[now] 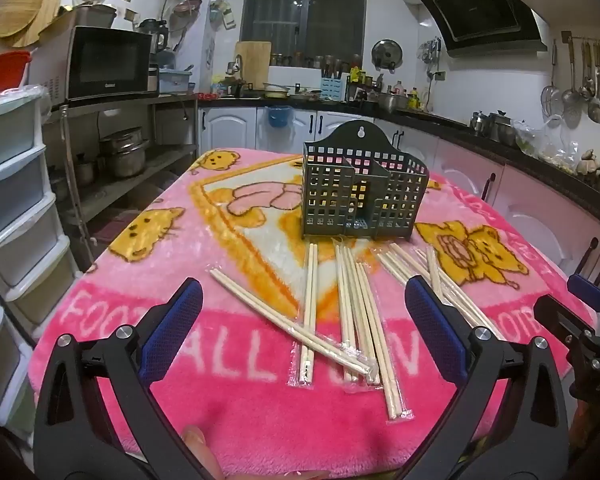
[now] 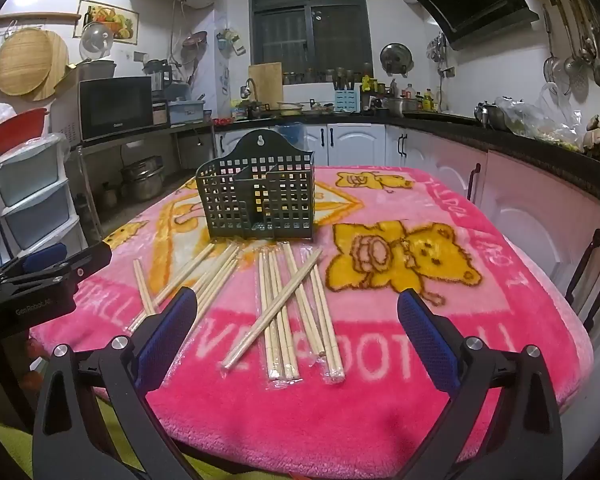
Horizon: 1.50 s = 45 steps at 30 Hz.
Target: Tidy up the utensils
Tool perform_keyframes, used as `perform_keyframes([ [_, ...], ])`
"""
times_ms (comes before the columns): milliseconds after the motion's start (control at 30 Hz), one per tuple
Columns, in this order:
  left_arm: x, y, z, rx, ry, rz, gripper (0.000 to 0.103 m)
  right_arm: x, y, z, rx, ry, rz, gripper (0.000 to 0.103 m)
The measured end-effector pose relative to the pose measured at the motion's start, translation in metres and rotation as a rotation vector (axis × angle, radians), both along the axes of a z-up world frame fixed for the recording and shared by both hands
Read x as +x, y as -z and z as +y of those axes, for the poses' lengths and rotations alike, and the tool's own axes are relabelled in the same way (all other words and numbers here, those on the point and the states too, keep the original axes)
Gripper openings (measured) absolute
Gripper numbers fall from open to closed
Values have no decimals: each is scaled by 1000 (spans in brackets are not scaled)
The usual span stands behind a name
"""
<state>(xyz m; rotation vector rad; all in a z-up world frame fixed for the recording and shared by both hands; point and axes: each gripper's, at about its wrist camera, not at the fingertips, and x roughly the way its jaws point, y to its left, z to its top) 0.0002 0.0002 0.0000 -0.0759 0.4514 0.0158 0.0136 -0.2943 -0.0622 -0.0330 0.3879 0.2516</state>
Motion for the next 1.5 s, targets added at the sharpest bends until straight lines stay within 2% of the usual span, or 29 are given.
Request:
perform_keyframes([
  [1500, 0, 0, 0, -3, 0, -6, 94, -1, -3, -3, 6, 5, 2, 97],
])
